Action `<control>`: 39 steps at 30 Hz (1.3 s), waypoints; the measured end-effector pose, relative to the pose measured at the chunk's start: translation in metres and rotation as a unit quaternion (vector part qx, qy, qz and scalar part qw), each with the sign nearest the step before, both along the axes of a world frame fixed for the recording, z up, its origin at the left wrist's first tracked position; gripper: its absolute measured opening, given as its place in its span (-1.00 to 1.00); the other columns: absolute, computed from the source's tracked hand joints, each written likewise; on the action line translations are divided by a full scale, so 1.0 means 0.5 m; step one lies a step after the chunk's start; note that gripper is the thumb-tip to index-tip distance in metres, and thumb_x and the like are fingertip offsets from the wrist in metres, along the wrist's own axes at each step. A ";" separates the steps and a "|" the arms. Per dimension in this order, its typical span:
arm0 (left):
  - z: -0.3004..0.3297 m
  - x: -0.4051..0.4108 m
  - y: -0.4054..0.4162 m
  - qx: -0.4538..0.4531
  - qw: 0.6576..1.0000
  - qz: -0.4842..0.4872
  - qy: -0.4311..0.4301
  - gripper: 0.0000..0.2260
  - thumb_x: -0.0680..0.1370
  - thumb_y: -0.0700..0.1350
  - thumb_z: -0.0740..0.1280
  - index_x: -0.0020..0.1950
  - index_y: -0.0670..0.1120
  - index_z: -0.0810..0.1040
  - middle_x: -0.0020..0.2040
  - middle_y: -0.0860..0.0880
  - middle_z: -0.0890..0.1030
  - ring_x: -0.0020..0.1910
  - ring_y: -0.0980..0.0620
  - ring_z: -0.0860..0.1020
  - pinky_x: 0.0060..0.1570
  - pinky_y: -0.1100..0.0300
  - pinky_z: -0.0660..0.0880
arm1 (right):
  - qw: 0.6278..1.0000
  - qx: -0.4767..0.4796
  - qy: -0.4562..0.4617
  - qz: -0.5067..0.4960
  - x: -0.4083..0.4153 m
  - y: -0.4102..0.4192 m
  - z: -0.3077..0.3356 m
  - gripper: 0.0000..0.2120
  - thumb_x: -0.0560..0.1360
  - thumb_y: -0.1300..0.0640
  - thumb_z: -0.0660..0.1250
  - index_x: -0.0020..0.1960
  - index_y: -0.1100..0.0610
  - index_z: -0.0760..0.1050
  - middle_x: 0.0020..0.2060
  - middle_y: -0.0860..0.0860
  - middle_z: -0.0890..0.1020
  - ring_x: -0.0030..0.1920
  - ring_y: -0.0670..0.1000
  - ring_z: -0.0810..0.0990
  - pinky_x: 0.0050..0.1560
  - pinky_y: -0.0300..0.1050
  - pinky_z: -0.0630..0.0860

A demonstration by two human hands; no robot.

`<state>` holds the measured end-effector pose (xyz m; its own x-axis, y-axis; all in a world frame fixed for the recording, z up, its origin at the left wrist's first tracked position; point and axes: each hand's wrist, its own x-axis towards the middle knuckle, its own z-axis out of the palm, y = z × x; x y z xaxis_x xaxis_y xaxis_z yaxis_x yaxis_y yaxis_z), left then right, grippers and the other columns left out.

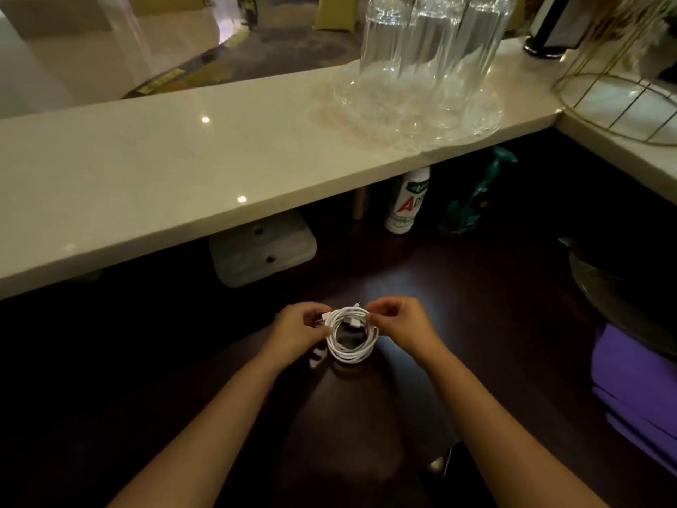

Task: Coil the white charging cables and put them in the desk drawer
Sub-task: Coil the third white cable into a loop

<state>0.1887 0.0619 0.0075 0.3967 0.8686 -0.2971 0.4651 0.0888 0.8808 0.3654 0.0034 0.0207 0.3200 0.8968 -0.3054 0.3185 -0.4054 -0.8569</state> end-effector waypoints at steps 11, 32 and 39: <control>-0.059 0.039 -0.014 0.063 0.996 0.038 0.055 -0.69 0.35 -0.32 0.44 0.08 -0.20 0.61 -0.07 -0.06 0.59 -0.08 0.03 0.56 -0.05 0.31 0.45 | 0.998 -0.022 -0.060 -0.008 0.020 0.010 -0.071 -0.89 0.42 0.21 0.40 -0.06 0.17 0.64 -0.17 0.06 0.69 -0.21 -0.10 0.58 -0.32 -0.49 0.37; -0.079 0.046 -0.037 0.132 0.988 0.060 0.061 -0.74 0.36 -0.27 0.45 0.04 -0.14 0.61 -0.09 0.09 0.50 -0.05 0.10 0.51 -0.08 0.34 0.42 | 0.990 0.018 -0.137 0.039 0.002 0.002 -0.087 -0.85 0.42 0.20 0.37 -0.01 0.11 0.60 -0.11 0.00 0.68 -0.16 -0.09 0.58 -0.19 -0.37 0.44; -0.086 0.044 -0.030 0.163 0.982 0.028 0.090 -0.72 0.38 -0.19 0.45 0.07 -0.16 0.59 -0.01 -0.03 0.56 0.02 0.02 0.53 0.02 0.26 0.42 | 0.980 0.028 -0.183 0.073 0.007 0.007 -0.088 -0.81 0.43 0.15 0.35 0.04 0.10 0.57 -0.03 0.02 0.65 -0.07 -0.04 0.58 -0.15 -0.33 0.38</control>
<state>0.2106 0.0469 -0.0357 0.3114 0.9483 -0.0613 0.6186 -0.1533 0.7706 0.3687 0.0069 -0.0233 0.2669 0.9529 -0.1438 0.6591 -0.2894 -0.6941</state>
